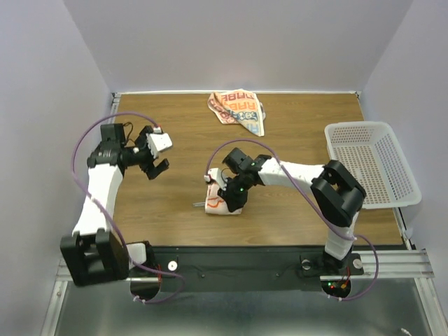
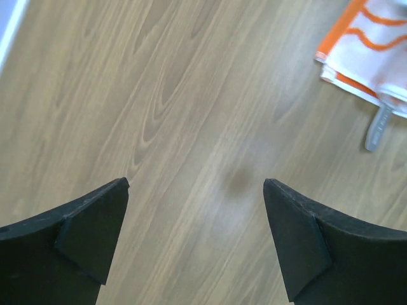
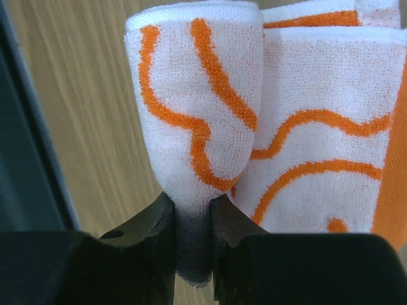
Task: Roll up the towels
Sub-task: Roll the towel
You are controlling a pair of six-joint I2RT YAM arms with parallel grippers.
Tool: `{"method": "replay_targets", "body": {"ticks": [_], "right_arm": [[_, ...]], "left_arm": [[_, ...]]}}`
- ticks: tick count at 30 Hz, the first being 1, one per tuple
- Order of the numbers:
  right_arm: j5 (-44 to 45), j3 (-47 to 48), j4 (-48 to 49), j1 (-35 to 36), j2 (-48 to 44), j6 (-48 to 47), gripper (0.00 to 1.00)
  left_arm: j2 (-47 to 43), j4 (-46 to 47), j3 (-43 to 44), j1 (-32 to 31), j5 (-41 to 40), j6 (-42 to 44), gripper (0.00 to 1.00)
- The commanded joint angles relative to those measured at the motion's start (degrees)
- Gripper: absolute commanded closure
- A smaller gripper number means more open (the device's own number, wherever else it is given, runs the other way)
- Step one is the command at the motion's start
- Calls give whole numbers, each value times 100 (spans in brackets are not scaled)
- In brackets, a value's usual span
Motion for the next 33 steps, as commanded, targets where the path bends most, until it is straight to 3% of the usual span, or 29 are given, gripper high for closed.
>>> {"method": "replay_targets", "body": {"ticks": [1, 3, 7, 10, 12, 19, 22, 27, 33], "right_arm": [[-1350, 391, -1193, -405, 734, 78, 100], [-1668, 663, -1456, -590, 929, -18, 99], [-2450, 884, -1747, -880, 1447, -194, 99], [-2654, 972, -1914, -1047, 1799, -265, 99], [-2803, 1112, -2045, -1100, 2036, -309, 99], [-3129, 1385, -2240, -1337, 2520, -221, 99], [-3199, 1473, -2266, -1434, 2590, -107, 98], [-3278, 1587, -2310, -1531, 2722, 25, 97], [-3445, 1754, -2494, -1609, 2933, 69, 96]], "left_arm": [[-1136, 233, -850, -127, -202, 765, 1], [-1813, 48, -1466, -136, -404, 1450, 1], [-2885, -207, -2301, -416, -607, 1962, 1], [-3475, -225, -2706, -1127, -782, 1910, 1], [-3608, -33, -2917, -1944, -1071, 1439, 1], [-2485, 891, -2752, -4122, -1969, 12, 2], [-1659, 909, -2356, -4677, -1944, -453, 11], [-858, 1268, -2004, -5479, -2013, -1155, 13], [-357, 2270, -2108, -6059, -3109, -1219, 14]]}}
